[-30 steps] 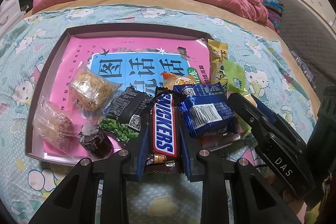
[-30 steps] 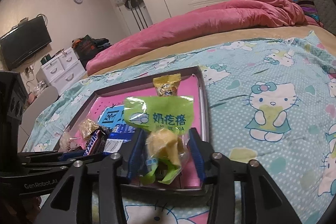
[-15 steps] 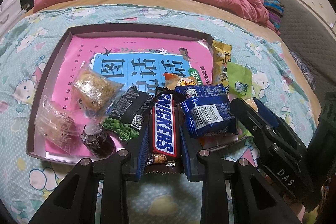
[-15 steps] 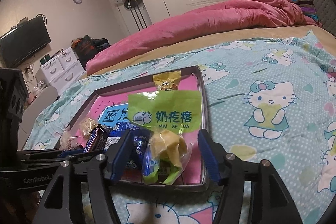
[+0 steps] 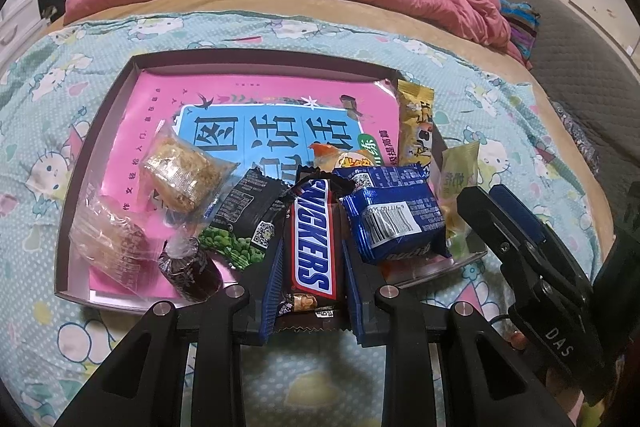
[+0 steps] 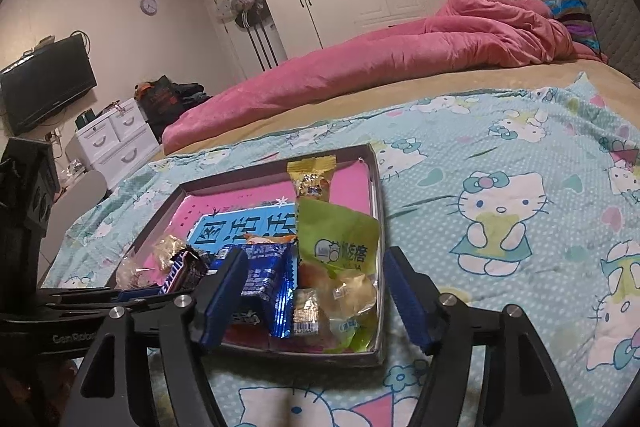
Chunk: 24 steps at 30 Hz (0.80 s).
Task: Organize snacks
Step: 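Open the right tool to drop the green bag in the tray while the left tool releases the Snickers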
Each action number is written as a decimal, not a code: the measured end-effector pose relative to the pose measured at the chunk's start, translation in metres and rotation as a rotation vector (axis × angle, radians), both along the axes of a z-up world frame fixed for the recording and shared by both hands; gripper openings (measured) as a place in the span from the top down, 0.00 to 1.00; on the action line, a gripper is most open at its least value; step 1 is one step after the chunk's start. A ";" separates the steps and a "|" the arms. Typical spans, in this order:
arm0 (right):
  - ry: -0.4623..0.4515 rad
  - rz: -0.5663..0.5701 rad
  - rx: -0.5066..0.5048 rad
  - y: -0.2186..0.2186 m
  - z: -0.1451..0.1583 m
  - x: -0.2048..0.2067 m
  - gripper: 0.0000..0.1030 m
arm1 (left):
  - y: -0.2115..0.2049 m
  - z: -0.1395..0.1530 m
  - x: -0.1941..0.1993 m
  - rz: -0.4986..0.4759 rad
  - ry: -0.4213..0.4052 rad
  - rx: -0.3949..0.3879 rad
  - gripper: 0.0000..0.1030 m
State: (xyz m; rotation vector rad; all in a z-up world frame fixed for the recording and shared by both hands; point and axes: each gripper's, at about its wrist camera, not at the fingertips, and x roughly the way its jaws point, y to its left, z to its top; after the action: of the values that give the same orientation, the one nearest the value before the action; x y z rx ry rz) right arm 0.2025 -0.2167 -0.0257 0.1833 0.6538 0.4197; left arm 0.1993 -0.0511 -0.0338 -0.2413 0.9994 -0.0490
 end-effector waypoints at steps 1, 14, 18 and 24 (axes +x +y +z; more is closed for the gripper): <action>-0.006 0.002 -0.002 0.000 0.001 -0.001 0.33 | 0.000 0.000 -0.001 0.000 -0.001 0.000 0.72; -0.038 0.007 -0.023 0.004 0.007 -0.007 0.27 | 0.002 0.006 -0.002 0.006 -0.008 -0.008 0.59; -0.046 0.008 -0.037 0.005 0.008 -0.008 0.27 | 0.005 0.007 -0.004 0.012 -0.007 -0.024 0.51; -0.081 0.014 -0.077 0.009 0.011 -0.011 0.24 | 0.007 0.013 -0.006 0.018 -0.023 -0.022 0.45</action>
State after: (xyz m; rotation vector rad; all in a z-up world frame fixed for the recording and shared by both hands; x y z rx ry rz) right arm 0.1912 -0.2072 -0.0145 0.0884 0.5913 0.4129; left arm 0.1934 -0.0439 -0.0211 -0.2692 0.9742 -0.0459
